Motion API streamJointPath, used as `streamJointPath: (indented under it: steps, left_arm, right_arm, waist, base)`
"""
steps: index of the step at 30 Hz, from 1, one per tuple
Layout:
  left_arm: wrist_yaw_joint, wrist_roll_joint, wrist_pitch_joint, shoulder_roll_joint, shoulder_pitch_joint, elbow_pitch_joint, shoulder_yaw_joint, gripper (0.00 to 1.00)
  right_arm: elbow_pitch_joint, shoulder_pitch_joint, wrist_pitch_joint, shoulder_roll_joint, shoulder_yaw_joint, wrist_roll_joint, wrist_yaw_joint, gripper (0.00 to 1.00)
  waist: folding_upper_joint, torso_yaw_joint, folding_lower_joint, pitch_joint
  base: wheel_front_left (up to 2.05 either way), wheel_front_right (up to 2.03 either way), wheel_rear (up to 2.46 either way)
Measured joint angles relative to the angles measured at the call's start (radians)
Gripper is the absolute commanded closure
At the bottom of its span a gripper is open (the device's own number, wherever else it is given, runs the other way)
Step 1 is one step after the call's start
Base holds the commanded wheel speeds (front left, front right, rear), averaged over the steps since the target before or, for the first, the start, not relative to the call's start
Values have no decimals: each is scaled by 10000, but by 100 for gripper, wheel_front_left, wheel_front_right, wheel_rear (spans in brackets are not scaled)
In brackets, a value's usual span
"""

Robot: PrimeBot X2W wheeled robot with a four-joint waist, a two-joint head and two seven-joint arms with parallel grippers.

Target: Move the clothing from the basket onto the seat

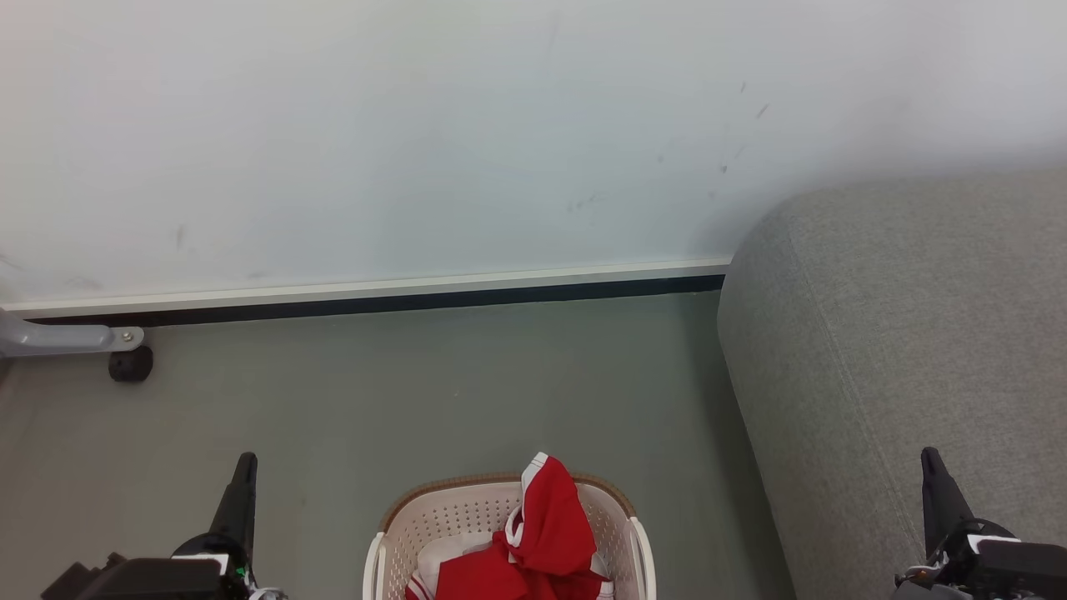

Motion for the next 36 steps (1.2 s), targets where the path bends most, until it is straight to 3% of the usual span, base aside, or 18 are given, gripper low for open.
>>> streamJointPath:
  steps: [6,7,19,23,36]
  left_arm:
    - [0,0,0,0,0,0,0,100]
    - [0,0,0,0,0,0,0,0]
    - [17,79,-230,-113,491,477,-316,0]
    - [94,585,-460,-113,492,418,-470,0]
    - [531,2424,-905,-61,493,-6,-800,0]
  right_arm:
    - [0,0,0,0,0,0,0,100]
    - [0,0,0,0,0,0,0,0]
    - [523,451,-238,176,255,-54,-59,0]
    - [518,466,-453,174,303,-416,-77,0]
    - [159,632,-899,148,811,-2472,-585,0]
  waist:
    - [1,0,0,0]
    - [0,0,0,0]
    - [0,4,0,-43]
    - [0,16,0,-152]
    - [0,46,0,-327]
  base:
    - [0,0,0]
    - [0,0,0]
    - [0,0,0]
    - [0,0,0]
    - [0,0,0]
